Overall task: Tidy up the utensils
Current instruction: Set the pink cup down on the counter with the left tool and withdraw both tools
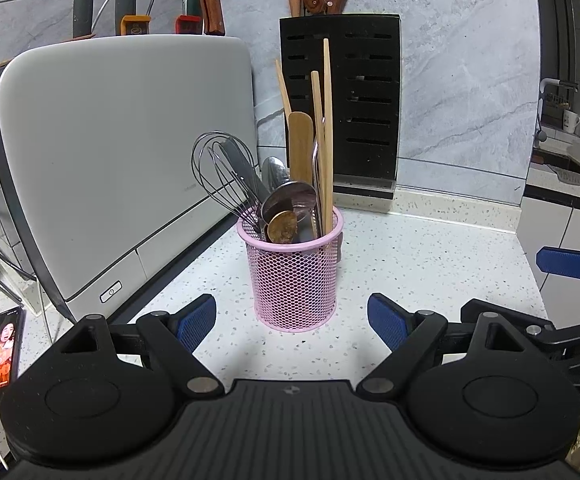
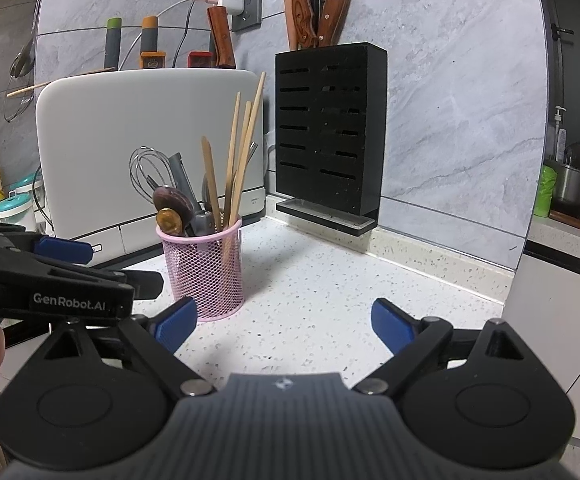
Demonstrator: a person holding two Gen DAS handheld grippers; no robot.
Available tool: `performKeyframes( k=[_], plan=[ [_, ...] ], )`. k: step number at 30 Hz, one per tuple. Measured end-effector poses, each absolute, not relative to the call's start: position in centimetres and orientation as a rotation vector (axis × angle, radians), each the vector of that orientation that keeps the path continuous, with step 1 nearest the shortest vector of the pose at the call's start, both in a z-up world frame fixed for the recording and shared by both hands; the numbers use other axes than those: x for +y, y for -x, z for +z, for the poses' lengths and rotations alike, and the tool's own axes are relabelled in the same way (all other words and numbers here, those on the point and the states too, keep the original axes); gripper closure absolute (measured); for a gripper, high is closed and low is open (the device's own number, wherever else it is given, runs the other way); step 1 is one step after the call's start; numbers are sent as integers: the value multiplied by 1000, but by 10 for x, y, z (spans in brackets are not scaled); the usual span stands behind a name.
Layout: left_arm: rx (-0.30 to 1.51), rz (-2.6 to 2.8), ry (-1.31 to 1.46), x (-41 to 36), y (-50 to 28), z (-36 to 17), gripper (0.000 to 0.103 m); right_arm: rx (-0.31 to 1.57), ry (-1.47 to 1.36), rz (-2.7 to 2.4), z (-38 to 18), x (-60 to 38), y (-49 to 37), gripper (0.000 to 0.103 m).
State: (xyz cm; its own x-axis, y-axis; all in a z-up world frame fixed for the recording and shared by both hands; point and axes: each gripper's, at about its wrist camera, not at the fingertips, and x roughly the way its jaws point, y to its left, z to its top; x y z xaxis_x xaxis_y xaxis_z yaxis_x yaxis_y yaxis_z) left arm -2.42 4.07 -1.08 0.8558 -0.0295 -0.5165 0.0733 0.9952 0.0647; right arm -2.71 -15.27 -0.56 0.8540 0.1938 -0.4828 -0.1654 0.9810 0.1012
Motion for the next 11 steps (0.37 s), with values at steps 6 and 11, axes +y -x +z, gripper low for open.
performKeyframes(
  k=[6, 11],
  plan=[
    [539, -55, -81, 41, 25, -11, 3, 519, -56, 192, -7, -153, 27, 11],
    [528, -51, -89, 41, 26, -10, 3, 522, -56, 193, -7, -153, 26, 11]
  ],
)
